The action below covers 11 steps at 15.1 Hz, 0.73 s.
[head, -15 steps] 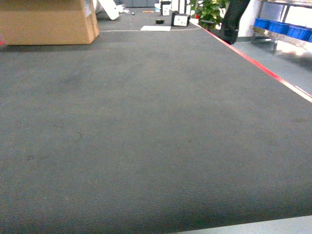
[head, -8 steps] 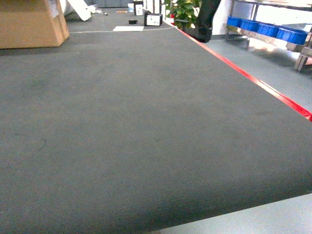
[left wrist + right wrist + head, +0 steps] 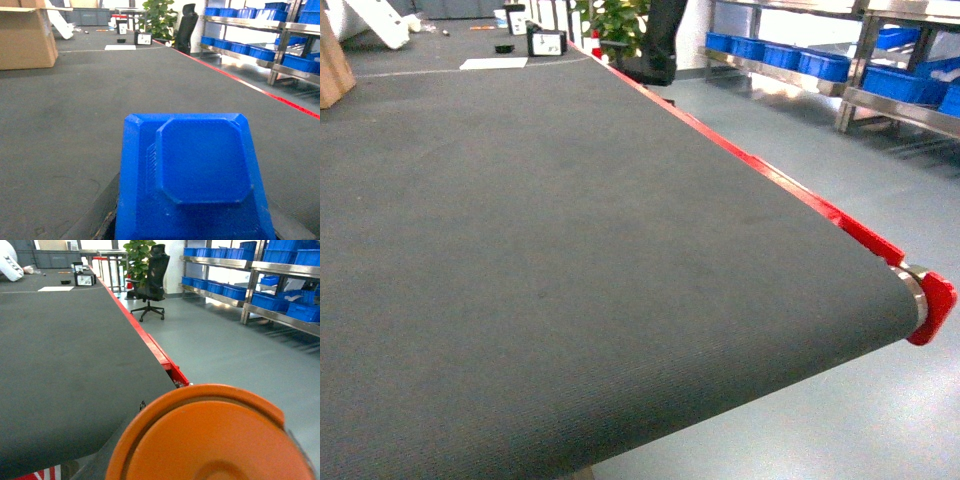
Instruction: Sort blue parts and orange caps into right shelf containers
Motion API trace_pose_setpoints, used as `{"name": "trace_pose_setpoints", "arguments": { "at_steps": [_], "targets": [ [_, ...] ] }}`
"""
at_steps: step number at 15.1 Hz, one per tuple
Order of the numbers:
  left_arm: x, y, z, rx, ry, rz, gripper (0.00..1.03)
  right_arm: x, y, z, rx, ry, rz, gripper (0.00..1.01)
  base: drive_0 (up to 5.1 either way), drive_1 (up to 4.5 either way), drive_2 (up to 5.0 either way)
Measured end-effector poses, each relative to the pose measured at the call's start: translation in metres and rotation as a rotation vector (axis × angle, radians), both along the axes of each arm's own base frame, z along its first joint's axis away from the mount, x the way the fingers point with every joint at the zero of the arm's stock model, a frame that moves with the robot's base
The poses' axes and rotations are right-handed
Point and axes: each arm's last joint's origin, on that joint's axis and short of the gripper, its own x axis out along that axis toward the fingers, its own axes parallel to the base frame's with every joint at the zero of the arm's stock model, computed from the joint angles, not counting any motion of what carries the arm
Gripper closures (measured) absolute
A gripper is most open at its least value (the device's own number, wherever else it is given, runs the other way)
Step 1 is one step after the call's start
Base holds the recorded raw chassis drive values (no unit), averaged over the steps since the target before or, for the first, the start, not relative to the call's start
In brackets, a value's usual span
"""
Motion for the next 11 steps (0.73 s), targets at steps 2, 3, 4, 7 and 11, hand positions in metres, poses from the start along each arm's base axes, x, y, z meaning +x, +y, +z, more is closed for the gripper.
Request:
{"name": "trace_pose_setpoints", "arguments": {
  "at_steps": [2,3,4,7,11],
  "targets": [
    [0.0000,0.0000,0.0000,0.000,0.000,0.000,0.59,0.0000,0.0000,0.0000,0.000,0.000,0.000,0.57,-1.5,-1.54,-1.5],
    [0.0000,0.0000,0.0000,0.000,0.000,0.000,0.59,0.0000,0.0000,0.0000,0.000,0.000,0.000,0.57,-1.7,-1.66,-1.7],
    [0.0000,0.0000,0.0000,0.000,0.000,0.000,0.59,0.0000,0.0000,0.0000,0.000,0.000,0.000,0.57,-1.6,-1.64,-1.6],
    [0.0000,0.0000,0.0000,0.000,0.000,0.000,0.59,0.0000,0.0000,0.0000,0.000,0.000,0.000,0.57,-1.6,-1.61,-1.6],
    [0.0000,0.0000,0.0000,0.000,0.000,0.000,0.59,0.0000,0.0000,0.0000,0.000,0.000,0.000,0.57,-1.5,-1.50,-1.5]
  ]
}}
